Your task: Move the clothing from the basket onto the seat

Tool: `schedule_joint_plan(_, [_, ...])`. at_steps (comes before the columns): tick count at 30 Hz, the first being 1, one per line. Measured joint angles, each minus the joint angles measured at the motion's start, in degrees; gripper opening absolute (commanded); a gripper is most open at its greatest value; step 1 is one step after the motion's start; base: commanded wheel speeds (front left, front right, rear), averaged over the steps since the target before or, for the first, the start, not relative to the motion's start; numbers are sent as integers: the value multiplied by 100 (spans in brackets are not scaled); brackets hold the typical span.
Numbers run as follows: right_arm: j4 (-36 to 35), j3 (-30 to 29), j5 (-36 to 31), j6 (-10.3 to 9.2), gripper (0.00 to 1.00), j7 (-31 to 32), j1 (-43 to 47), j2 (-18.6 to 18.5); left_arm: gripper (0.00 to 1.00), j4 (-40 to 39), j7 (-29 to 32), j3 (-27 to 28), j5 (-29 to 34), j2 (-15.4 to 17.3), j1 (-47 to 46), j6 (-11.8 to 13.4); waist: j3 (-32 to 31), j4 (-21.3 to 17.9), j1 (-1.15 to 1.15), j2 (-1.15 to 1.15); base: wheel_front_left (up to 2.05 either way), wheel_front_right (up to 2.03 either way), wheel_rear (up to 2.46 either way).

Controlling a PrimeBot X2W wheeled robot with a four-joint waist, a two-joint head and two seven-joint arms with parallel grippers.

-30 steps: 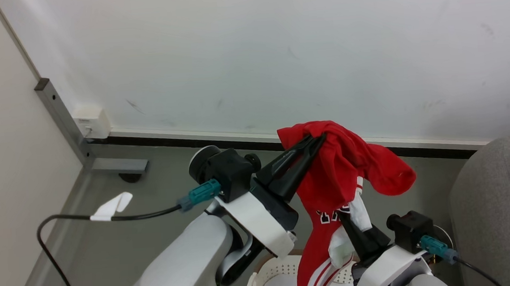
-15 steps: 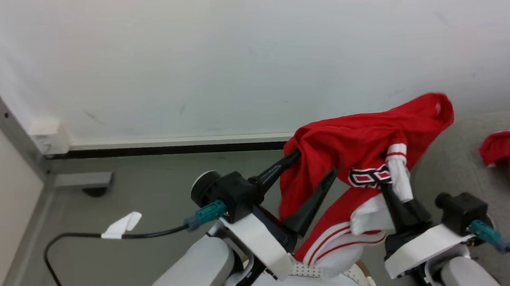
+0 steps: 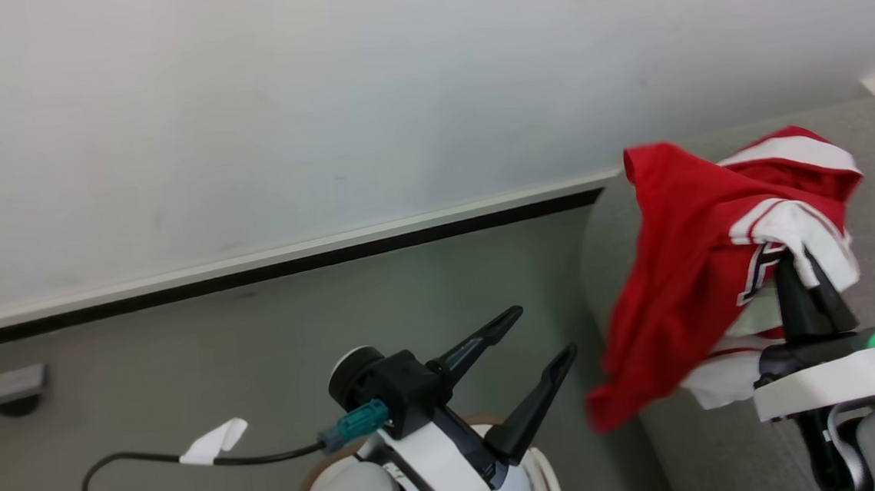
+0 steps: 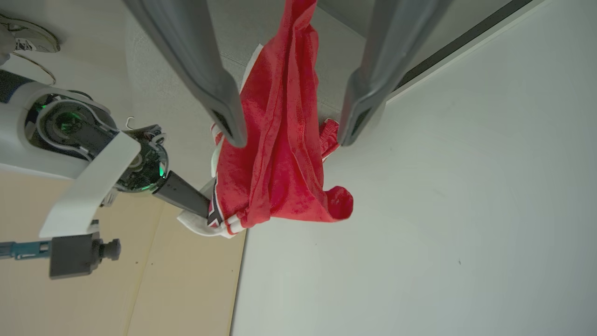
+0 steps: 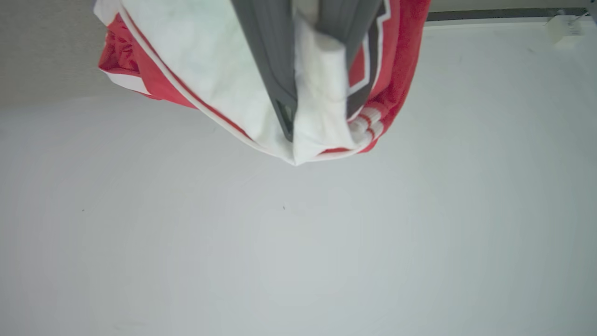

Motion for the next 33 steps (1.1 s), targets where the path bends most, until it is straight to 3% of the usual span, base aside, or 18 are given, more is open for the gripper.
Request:
schedule_joint_plan(9, [-474, -278, -43, 0, 0, 0, 272, -22, 100, -47, 0, 62, 148, 58, 104, -9, 223, -839, 0, 0, 0, 0, 0])
schedule_joint_plan(16, [-665, -265, -67, 0, 0, 0, 430, 48, 100, -53, 0, 133, 283, 35, 156, -22, 356, -1237, 0, 0, 0, 0, 0])
schedule_joint_plan(26, [-716, -267, -137, 0, 0, 0, 427, 25, 100, -53, -1, 176, 345, 34, 169, -51, 435, -1222, 0, 0, 0, 0, 0])
schedule_joint_plan(33, [-791, -333, -194, 0, 0, 0, -23, -244, 100, -89, 0, 158, 401, 127, 91, -51, 680, -1119, 0, 0, 0, 0, 0])
